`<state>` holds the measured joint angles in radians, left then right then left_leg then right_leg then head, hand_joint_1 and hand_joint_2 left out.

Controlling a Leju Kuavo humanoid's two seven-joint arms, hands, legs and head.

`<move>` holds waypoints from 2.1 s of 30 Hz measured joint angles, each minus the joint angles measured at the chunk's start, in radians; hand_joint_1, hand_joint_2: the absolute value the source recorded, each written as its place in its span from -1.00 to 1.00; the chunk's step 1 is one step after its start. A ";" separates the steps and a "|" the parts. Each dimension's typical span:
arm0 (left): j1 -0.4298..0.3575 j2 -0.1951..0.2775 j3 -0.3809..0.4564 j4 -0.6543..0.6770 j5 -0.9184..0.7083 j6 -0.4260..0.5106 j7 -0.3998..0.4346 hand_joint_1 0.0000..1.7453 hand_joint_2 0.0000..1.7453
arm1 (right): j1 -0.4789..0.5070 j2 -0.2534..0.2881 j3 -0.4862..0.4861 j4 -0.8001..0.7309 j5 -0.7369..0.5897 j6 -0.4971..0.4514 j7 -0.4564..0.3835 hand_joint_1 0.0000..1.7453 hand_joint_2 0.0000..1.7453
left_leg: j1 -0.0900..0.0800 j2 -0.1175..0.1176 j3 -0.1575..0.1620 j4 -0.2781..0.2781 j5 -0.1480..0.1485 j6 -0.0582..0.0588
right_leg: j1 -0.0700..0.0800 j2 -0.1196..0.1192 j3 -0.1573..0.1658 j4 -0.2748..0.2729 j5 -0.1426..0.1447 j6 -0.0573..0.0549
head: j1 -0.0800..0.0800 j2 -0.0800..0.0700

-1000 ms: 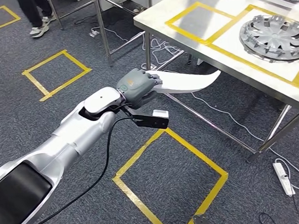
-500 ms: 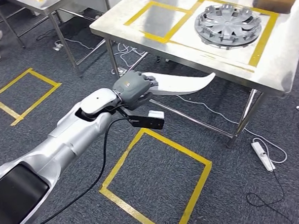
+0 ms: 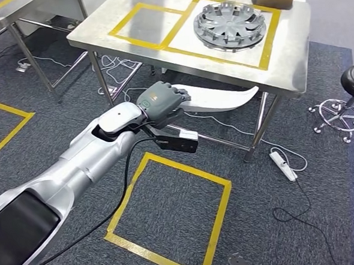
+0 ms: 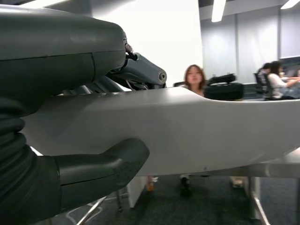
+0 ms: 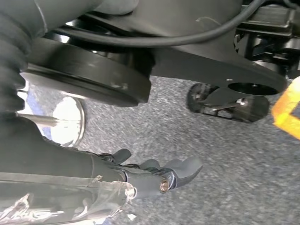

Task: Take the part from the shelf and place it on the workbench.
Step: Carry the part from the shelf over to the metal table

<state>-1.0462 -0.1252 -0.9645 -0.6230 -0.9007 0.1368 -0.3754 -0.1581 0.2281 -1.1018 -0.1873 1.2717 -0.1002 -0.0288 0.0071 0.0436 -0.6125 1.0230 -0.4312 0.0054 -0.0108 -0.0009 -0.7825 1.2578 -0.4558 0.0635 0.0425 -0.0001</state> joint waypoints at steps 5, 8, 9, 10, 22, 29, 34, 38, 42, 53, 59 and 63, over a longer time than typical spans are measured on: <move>-0.005 0.000 0.000 0.000 0.000 -0.001 0.001 1.00 1.00 | 0.002 0.000 0.000 0.000 0.002 -0.001 0.002 -1.00 1.00 | -0.012 0.051 0.017 -0.001 -0.014 -0.017 | 0.025 -0.064 0.120 -0.212 0.066 -0.026 | -0.001 0.000; -0.008 -0.005 0.000 -0.001 0.000 -0.001 0.002 1.00 1.00 | 0.005 0.000 0.000 0.000 0.002 -0.001 0.002 -1.00 1.00 | -0.009 0.048 0.021 0.006 -0.028 -0.033 | 0.019 -0.026 0.121 -0.221 0.072 -0.045 | -0.001 0.000; -0.009 -0.004 0.000 -0.001 0.000 -0.001 0.002 1.00 1.00 | 0.004 0.000 0.000 0.000 0.003 -0.001 0.002 -1.00 1.00 | -0.007 0.025 0.010 0.033 -0.046 -0.038 | 0.014 -0.014 0.123 -0.225 0.075 -0.050 | -0.002 0.000; -0.010 -0.003 0.000 -0.001 0.000 -0.001 0.002 1.00 1.00 | 0.002 0.000 0.000 0.000 0.003 -0.002 0.002 -1.00 1.00 | -0.004 -0.004 -0.014 0.081 -0.071 -0.042 | 0.010 -0.002 0.125 -0.228 0.077 -0.054 | -0.004 0.000; -0.004 -0.005 0.002 -0.001 0.011 0.023 0.027 1.00 1.00 | 0.009 0.002 0.000 0.000 0.017 -0.024 0.009 -1.00 1.00 | 0.008 -0.089 -0.012 -0.003 0.015 -0.025 | -0.001 0.113 0.108 -0.223 0.084 -0.020 | -0.013 0.000; 0.004 -0.007 0.004 0.002 0.017 0.018 0.034 1.00 1.00 | 0.001 0.002 0.000 0.000 0.021 -0.027 0.009 -1.00 1.00 | 0.009 -0.059 -0.011 -0.005 0.019 -0.004 | 0.001 0.010 -0.007 0.044 -0.043 -0.001 | 0.000 0.000; 0.002 -0.008 0.004 0.003 0.008 0.010 0.042 1.00 1.00 | 0.007 0.002 0.000 0.000 0.023 -0.028 0.012 -1.00 1.00 | 0.005 -0.050 -0.011 -0.003 0.015 -0.019 | 0.003 -0.002 0.124 -0.190 0.051 -0.010 | -0.001 0.000; -0.001 -0.008 0.003 0.005 -0.008 0.013 0.060 1.00 1.00 | 0.011 0.005 0.000 0.000 0.023 -0.028 0.012 -1.00 1.00 | -0.001 -0.045 -0.011 -0.009 0.022 -0.012 | 0.002 0.006 0.133 -0.215 0.057 -0.017 | -0.005 0.000; -0.006 -0.008 0.003 0.008 -0.014 0.017 0.068 1.00 1.00 | 0.012 0.005 0.000 0.000 0.025 -0.029 0.012 -1.00 1.00 | -0.001 -0.042 -0.003 -0.022 0.027 -0.009 | 0.003 0.012 0.132 -0.216 0.056 -0.024 | -0.005 0.000; -0.015 -0.011 0.004 0.011 -0.021 0.015 0.072 1.00 1.00 | 0.013 0.008 0.000 0.000 0.029 -0.032 0.012 -1.00 1.00 | 0.003 -0.036 0.014 -0.065 0.045 -0.015 | 0.002 0.011 0.130 -0.223 0.060 -0.016 | -0.005 0.000; -0.015 -0.017 0.002 0.014 -0.025 0.015 0.078 1.00 1.00 | 0.007 0.008 0.000 0.000 0.029 -0.032 0.010 -1.00 1.00 | 0.022 -0.031 0.031 -0.083 0.051 -0.025 | -0.017 0.007 0.024 0.003 -0.029 0.023 | -0.001 0.000; -0.017 -0.018 0.002 0.016 -0.036 0.019 0.090 1.00 1.00 | 0.011 0.010 0.000 0.001 0.030 -0.032 0.014 -1.00 1.00 | 0.040 -0.033 0.030 -0.056 0.026 -0.062 | -0.032 0.001 0.133 -0.202 0.060 0.046 | 0.005 0.000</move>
<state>-1.0636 -0.1437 -0.9623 -0.6071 -0.9364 0.1556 -0.2851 -0.1472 0.2377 -1.1017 -0.1862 1.3021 -0.1324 -0.0145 0.0473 0.0110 -0.5826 0.9673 -0.4052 -0.0568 -0.0430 0.0004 -0.6496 1.0556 -0.3957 0.1096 0.0475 0.0000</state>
